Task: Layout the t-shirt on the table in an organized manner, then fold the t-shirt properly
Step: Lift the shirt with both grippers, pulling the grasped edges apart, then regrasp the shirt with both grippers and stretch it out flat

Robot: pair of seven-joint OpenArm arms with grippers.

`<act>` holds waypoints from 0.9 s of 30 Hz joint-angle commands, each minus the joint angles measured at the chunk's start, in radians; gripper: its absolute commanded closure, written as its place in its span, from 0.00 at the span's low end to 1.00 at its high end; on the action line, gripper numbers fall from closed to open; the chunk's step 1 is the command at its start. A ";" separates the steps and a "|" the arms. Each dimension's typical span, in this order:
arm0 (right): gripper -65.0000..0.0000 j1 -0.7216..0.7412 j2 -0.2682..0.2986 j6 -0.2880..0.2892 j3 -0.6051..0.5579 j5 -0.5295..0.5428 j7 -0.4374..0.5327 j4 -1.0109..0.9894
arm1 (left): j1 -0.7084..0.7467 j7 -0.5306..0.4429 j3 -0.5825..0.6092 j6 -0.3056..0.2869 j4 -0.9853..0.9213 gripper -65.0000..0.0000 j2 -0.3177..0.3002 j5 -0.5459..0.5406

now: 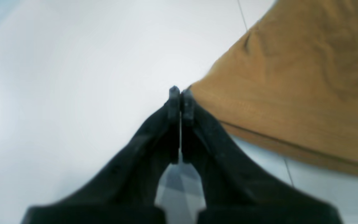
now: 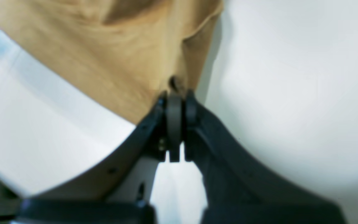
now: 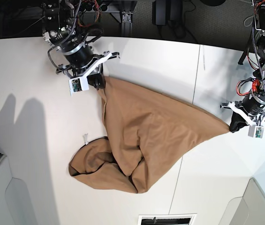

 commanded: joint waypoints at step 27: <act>0.43 0.214 -0.008 -0.019 0.163 0.052 0.055 -0.009 | -0.028 0.076 -0.023 0.097 0.090 0.65 -0.087 0.062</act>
